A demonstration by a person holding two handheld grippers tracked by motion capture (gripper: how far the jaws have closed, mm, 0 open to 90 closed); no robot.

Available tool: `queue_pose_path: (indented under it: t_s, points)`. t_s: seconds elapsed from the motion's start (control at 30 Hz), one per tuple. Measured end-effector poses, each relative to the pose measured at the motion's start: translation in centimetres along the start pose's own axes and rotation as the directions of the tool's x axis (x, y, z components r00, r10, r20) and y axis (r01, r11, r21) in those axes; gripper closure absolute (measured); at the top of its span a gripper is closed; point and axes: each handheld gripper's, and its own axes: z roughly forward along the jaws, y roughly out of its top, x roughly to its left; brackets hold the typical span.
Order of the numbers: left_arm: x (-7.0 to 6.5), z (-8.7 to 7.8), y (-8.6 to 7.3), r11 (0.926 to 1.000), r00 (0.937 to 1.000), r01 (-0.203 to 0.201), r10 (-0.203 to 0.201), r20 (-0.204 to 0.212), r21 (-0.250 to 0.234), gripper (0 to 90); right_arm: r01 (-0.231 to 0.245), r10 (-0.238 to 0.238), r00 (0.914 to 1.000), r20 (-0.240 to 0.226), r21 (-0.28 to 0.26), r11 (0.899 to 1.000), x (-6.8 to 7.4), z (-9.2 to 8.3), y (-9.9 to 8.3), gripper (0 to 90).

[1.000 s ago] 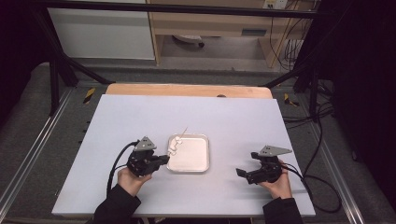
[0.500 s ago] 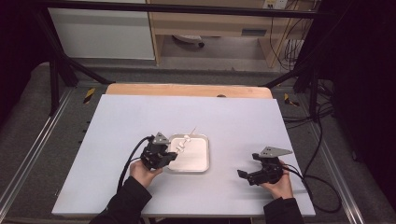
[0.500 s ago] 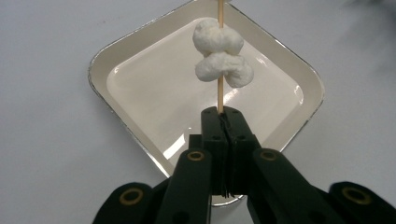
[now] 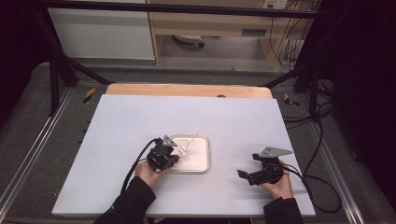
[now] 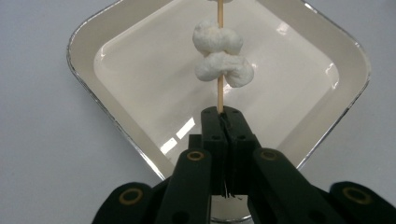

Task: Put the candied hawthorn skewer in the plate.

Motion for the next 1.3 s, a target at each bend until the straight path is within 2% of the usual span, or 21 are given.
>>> queue_pose_path:
  t_s: [0.23,0.5,0.63,0.77,0.9,1.07,1.13,1.23,1.3]
  points:
    - [-0.4,0.5,-0.1,0.9995,0.9998,-0.017,0.017,-0.013,0.026,88.0,-0.002,0.002,1.0,-0.001,0.004,1.0,0.0,0.0,0.0,0.3]
    - [-0.3,0.5,-0.1,0.9996,1.0,-0.004,0.004,-0.009,0.028,87.2,0.0,0.0,1.0,-0.003,0.008,1.0,0.0,0.2,-0.1,0.3]
    - [-0.3,0.5,-0.1,0.9996,0.9999,-0.005,0.005,-0.012,0.029,83.4,-0.003,0.003,1.0,-0.004,0.012,1.0,0.0,0.2,-0.1,0.3]
    - [-0.1,-0.1,-0.1,0.9999,1.0,0.0,0.0,-0.01,0.01,75.9,-0.004,0.004,1.0,-0.005,0.013,1.0,0.0,0.2,-0.1,0.3]
    - [0.2,-1.0,-0.3,0.9996,0.9999,0.009,-0.009,-0.009,-0.028,63.8,-0.002,0.002,1.0,-0.005,0.011,1.0,0.0,0.2,-0.1,0.3]
    - [1.0,-2.2,-0.8,0.9979,0.999,0.033,-0.031,0.032,-0.056,44.1,-0.004,0.004,1.0,-0.005,0.011,1.0,0.0,0.2,0.0,0.3]
    - [1.3,-2.6,-1.1,0.9967,0.9976,0.055,-0.052,0.047,-0.06,36.1,-0.005,0.005,1.0,-0.006,0.01,1.0,0.0,0.1,0.0,0.3]
    - [1.6,-3.1,-1.6,0.9952,0.9962,0.07,-0.066,0.057,-0.068,30.7,-0.007,0.007,1.0,-0.007,0.011,1.0,0.0,0.1,0.0,0.3]
    - [1.7,-3.6,-2.1,0.9936,0.9974,0.067,-0.064,0.034,-0.091,25.9,-0.006,0.006,1.0,-0.006,0.011,1.0,0.0,0.1,0.0,0.3]
